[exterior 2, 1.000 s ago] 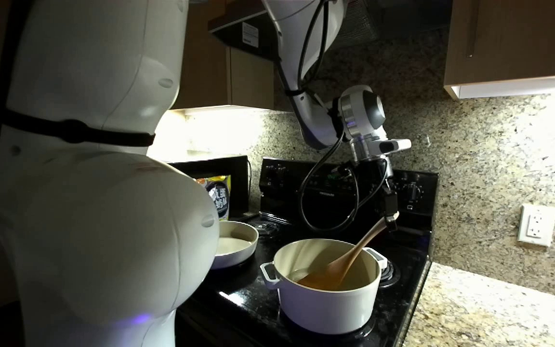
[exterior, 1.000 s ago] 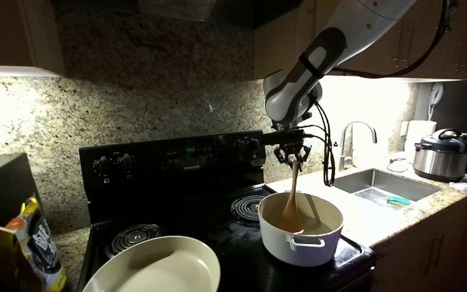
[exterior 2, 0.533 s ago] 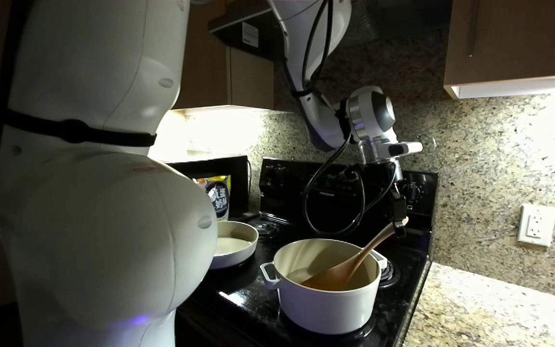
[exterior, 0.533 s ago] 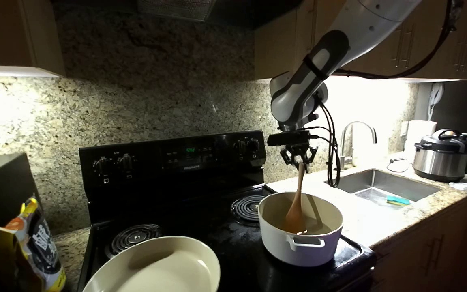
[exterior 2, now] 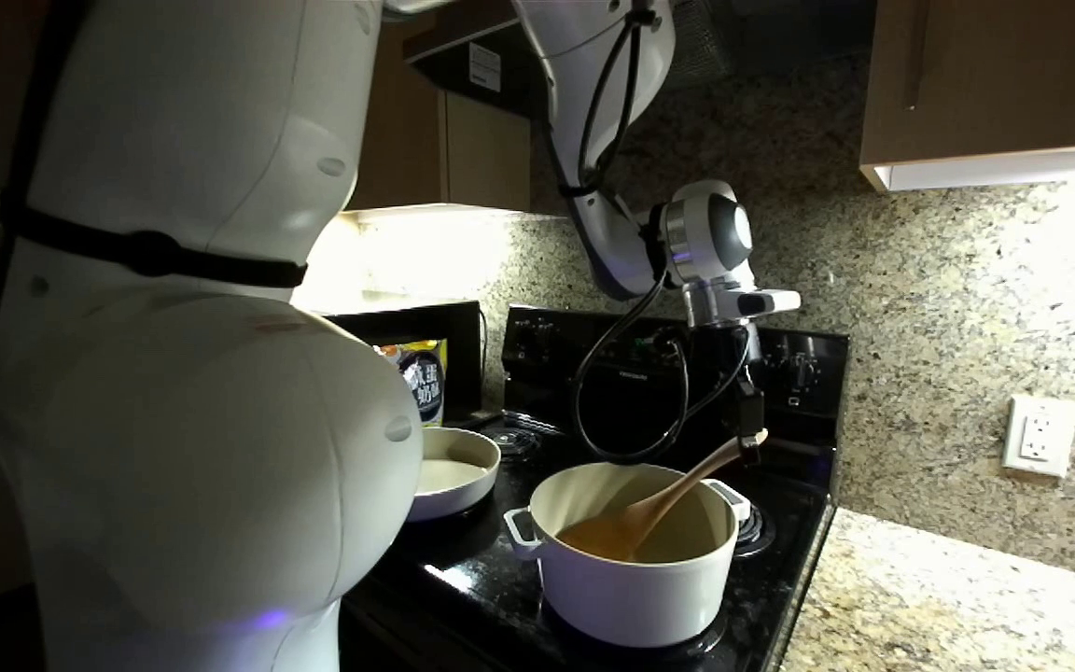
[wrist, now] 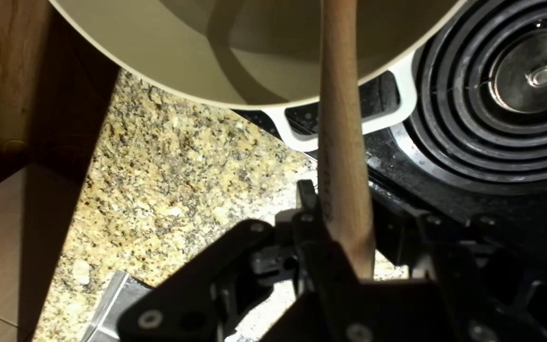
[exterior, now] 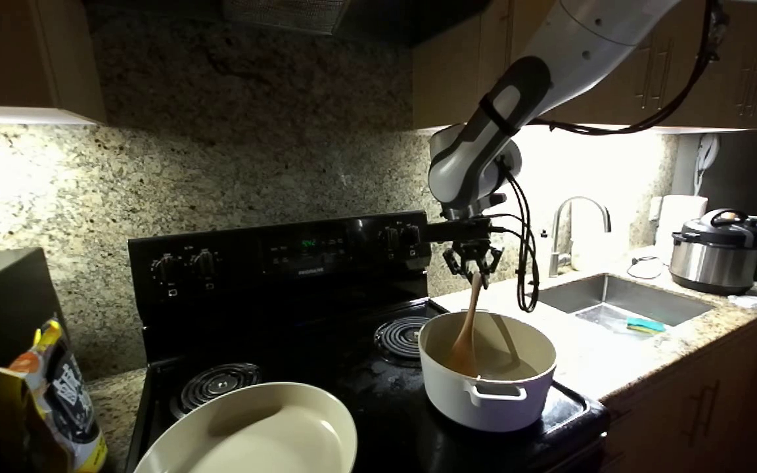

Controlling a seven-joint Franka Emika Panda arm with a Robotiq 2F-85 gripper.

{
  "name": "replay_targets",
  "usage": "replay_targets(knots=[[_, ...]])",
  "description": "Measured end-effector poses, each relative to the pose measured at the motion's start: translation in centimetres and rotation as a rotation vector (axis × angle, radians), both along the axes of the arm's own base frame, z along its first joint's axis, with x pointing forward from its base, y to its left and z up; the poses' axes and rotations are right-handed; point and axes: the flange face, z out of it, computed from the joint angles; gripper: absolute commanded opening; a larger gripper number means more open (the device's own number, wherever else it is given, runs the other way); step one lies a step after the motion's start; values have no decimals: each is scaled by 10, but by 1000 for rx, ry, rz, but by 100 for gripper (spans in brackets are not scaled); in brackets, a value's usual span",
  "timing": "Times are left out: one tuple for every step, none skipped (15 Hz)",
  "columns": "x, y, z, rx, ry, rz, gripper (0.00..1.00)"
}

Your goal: Stir in the pot with the wooden spoon

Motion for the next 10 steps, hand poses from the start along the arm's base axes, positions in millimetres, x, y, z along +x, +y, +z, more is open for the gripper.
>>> replay_targets(knots=[[2, 1, 1, 0, -1, 9, 8], [4, 1, 2, -1, -2, 17, 8], [6, 0, 3, -1, -5, 21, 8], [7, -3, 6, -3, -7, 24, 8], [8, -8, 8, -5, -8, 26, 8], [10, -14, 11, -7, -11, 25, 8], [10, -21, 13, -9, -13, 21, 8], [10, -29, 16, -12, -15, 16, 8], [10, -39, 17, -14, -16, 10, 8], [8, -47, 18, -16, -14, 3, 8]])
